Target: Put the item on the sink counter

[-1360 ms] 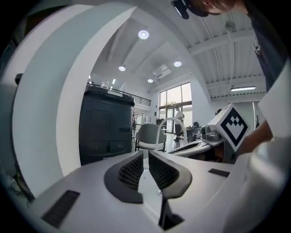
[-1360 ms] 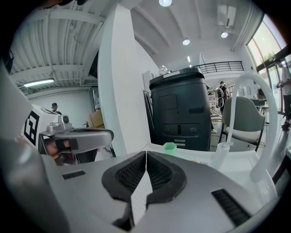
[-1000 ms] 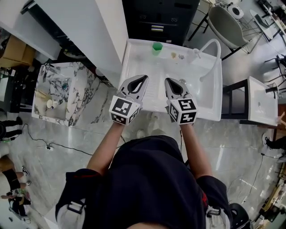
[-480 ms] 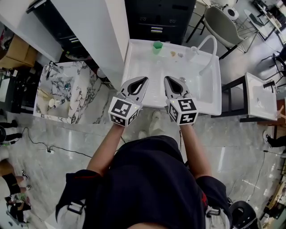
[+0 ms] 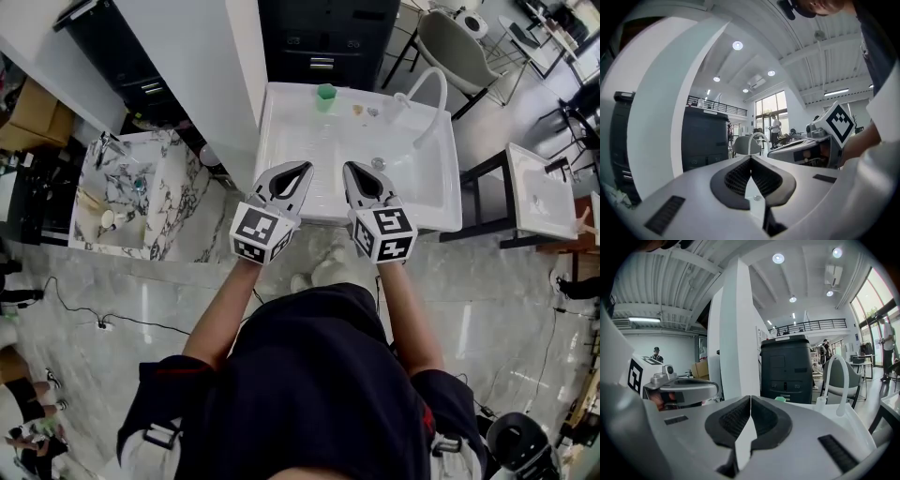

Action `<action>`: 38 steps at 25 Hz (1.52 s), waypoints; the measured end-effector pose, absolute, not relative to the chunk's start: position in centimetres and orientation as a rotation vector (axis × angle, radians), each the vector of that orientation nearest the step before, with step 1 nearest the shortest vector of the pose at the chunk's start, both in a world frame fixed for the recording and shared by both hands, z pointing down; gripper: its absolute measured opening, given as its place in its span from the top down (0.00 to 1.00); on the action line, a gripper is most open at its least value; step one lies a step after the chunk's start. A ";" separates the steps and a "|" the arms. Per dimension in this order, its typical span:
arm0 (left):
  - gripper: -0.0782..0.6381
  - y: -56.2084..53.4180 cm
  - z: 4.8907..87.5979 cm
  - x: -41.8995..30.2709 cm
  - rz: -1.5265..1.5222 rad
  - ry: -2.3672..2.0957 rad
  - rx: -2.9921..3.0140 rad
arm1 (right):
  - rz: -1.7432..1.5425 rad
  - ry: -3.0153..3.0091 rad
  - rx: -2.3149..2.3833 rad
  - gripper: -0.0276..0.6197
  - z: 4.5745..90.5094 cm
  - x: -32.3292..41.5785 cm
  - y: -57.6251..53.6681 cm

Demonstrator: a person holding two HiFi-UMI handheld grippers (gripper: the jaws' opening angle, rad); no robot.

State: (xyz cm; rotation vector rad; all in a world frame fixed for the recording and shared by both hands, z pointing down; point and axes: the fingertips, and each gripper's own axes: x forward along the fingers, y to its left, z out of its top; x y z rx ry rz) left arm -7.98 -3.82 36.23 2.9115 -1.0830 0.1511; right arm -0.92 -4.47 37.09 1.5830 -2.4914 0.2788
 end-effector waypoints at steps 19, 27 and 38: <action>0.87 -2.2 34.9 -6.0 0.108 -1.082 2.920 | 0.242 -2.526 1.572 0.91 35.8 0.3 -2.7; 0.87 0.2 34.2 -4.5 0.120 -1.114 2.907 | 0.246 -2.554 1.541 0.91 35.0 1.7 -0.6; 0.87 3.9 33.5 -2.7 0.135 -1.140 2.895 | 0.255 -2.595 1.503 0.91 34.3 3.1 3.0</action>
